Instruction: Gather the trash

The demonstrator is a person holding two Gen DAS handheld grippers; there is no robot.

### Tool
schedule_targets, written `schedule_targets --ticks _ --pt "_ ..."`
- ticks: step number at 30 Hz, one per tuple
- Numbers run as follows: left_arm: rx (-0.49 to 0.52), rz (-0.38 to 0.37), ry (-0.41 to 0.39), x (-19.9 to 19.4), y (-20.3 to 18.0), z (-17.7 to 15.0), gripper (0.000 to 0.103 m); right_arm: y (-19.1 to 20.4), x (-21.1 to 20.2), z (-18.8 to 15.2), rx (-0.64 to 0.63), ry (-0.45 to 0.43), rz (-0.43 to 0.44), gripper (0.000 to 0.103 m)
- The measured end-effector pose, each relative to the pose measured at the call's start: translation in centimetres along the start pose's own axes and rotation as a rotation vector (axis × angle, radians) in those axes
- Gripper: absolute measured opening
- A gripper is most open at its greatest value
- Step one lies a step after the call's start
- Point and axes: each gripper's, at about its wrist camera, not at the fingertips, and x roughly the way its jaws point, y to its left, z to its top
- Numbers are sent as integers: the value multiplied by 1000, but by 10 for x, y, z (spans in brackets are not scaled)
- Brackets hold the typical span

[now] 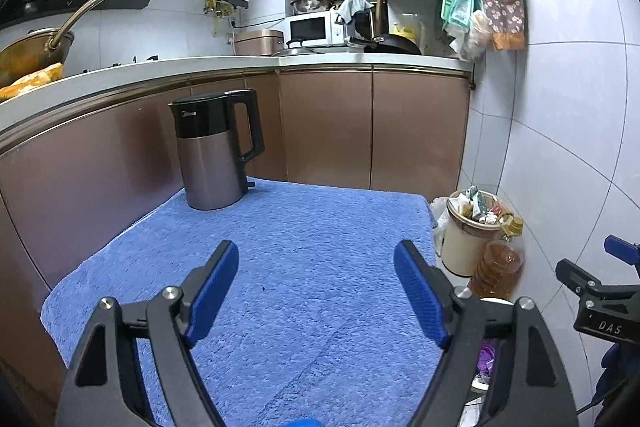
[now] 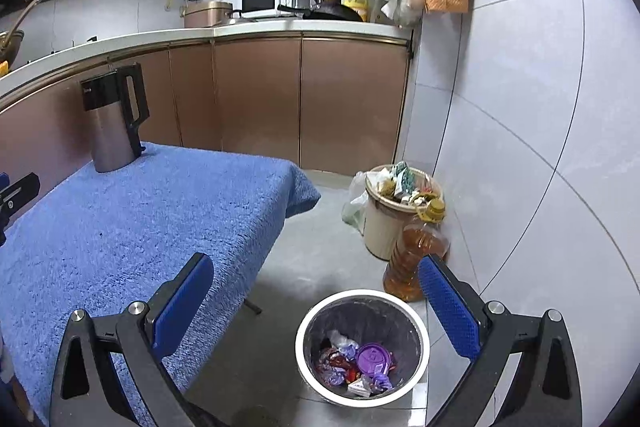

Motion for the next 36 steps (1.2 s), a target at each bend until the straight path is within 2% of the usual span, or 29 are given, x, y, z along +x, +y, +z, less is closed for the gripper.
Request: schedule_targets --ticks 10,36 --pt "-6 11 -9 -11 5 -4 79 5 -14 0 -15 -43 1 103" --pt "3 38 7 0 13 -14 79 -1 -8 -2 1 -44 1 103"
